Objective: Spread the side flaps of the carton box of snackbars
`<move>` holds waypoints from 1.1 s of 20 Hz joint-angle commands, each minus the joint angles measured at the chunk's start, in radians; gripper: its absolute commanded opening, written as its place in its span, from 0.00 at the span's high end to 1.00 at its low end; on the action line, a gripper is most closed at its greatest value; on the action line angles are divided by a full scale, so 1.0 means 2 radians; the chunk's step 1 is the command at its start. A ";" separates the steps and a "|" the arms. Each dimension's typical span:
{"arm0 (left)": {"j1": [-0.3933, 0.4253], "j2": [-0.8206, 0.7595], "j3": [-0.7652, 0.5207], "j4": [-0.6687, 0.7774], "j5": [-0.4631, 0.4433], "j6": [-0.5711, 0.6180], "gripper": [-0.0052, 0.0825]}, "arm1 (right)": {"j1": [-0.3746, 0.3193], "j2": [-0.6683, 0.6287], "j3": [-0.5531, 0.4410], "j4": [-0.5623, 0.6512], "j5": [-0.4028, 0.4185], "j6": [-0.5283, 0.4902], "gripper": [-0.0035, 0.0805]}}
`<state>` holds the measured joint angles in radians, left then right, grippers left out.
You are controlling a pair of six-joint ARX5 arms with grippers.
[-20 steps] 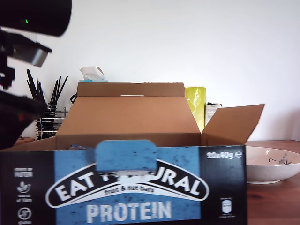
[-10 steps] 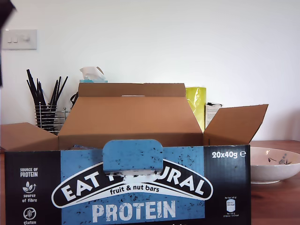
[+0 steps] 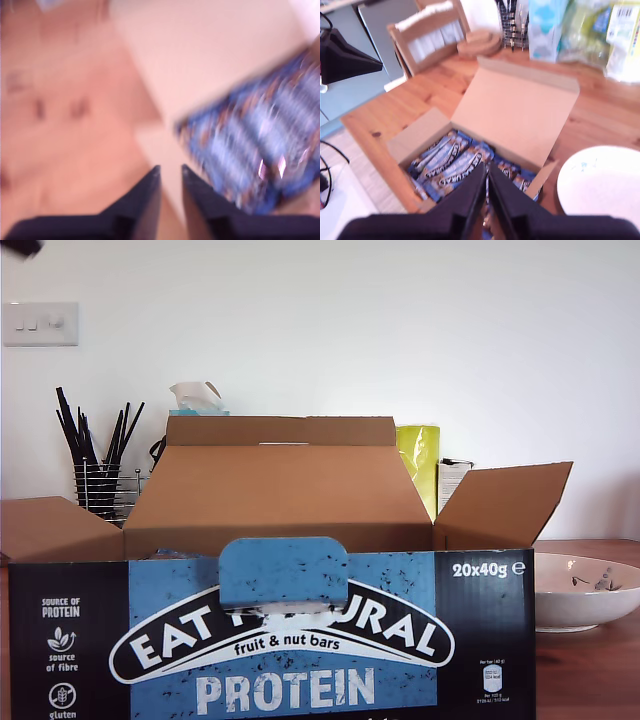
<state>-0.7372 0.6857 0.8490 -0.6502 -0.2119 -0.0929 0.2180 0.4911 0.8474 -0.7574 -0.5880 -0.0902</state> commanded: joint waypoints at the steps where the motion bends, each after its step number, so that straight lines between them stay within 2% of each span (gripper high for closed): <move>1: 0.027 0.003 -0.006 0.029 0.035 0.020 0.97 | 0.002 0.013 0.001 0.017 0.008 0.008 0.97; 7: 0.155 0.026 -0.006 0.077 0.183 0.057 0.97 | 0.002 0.031 0.000 0.064 0.060 0.028 0.97; 10: 0.196 0.020 -0.014 0.084 0.224 0.064 0.97 | 0.010 0.031 -0.011 0.073 0.068 0.039 0.97; 13: 0.207 0.003 -0.037 0.089 0.248 0.064 0.97 | 0.029 0.030 -0.026 0.081 0.087 0.048 0.97; 16: 0.207 -0.022 -0.055 0.090 0.250 0.063 0.97 | 0.058 0.014 -0.040 0.082 0.136 0.059 0.97; 19: 0.207 -0.056 -0.087 0.079 0.264 0.060 0.97 | 0.089 -0.021 -0.073 0.075 0.158 0.060 0.97; 22: 0.207 -0.084 -0.104 0.048 0.270 0.060 0.97 | 0.106 -0.053 -0.101 0.069 0.169 0.058 0.97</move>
<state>-0.3237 0.5217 0.6556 -0.5522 0.3214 0.0292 0.4274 0.3859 0.6724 -0.6205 -0.2546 0.0261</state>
